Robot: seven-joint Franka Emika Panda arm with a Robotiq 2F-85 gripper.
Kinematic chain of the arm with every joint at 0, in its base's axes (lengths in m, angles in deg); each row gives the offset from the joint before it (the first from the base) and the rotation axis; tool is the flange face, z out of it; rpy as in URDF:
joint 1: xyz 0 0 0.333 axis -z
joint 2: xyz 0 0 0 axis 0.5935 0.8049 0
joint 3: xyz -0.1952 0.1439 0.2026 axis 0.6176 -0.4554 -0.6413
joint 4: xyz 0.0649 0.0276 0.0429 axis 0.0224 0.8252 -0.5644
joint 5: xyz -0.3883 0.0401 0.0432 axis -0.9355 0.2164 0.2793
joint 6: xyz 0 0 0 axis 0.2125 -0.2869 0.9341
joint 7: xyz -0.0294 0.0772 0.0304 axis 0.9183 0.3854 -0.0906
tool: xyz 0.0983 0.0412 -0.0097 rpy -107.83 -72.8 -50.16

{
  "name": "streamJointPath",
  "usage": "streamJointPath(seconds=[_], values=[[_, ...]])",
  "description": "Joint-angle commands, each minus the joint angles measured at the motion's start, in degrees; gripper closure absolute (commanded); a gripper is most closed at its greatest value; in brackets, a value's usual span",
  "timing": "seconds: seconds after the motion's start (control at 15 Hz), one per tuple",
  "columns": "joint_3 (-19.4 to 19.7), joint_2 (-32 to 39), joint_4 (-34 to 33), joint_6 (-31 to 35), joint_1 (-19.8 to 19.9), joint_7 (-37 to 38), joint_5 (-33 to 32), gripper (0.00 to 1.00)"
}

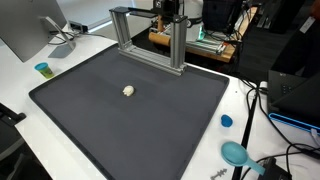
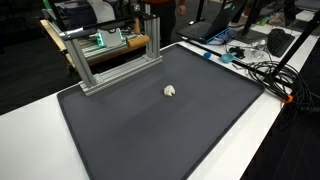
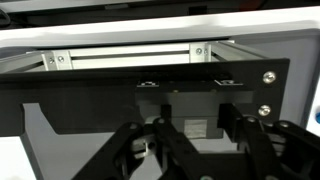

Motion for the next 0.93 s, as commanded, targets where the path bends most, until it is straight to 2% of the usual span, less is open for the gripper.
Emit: streamJointPath(seconds=[0.0, 0.13, 0.2, 0.33, 0.53, 0.73, 0.8, 0.87], values=[[-1.49, 1.47, -1.05, 0.18, 1.00, 4.52, 0.99, 0.73], [-2.23, 1.88, -1.37, 0.72, 1.68, 7.78, 0.70, 0.73], [-0.09, 1.87, -1.90, -0.19, -0.35, 3.53, 3.18, 0.73], [-2.03, 1.66, -2.33, 4.35, 2.57, 8.88, 0.04, 0.73], [-2.02, 4.91, -6.45, 9.66, 4.49, 9.29, -2.27, 0.73], [-1.60, 8.33, -10.83, 7.01, 5.74, 7.89, -4.50, 0.73], [-1.55, 8.60, -11.31, 6.54, 5.98, 7.77, -5.17, 0.32], [-1.68, 8.81, -11.62, 5.20, 6.17, 8.33, -5.47, 0.23]])
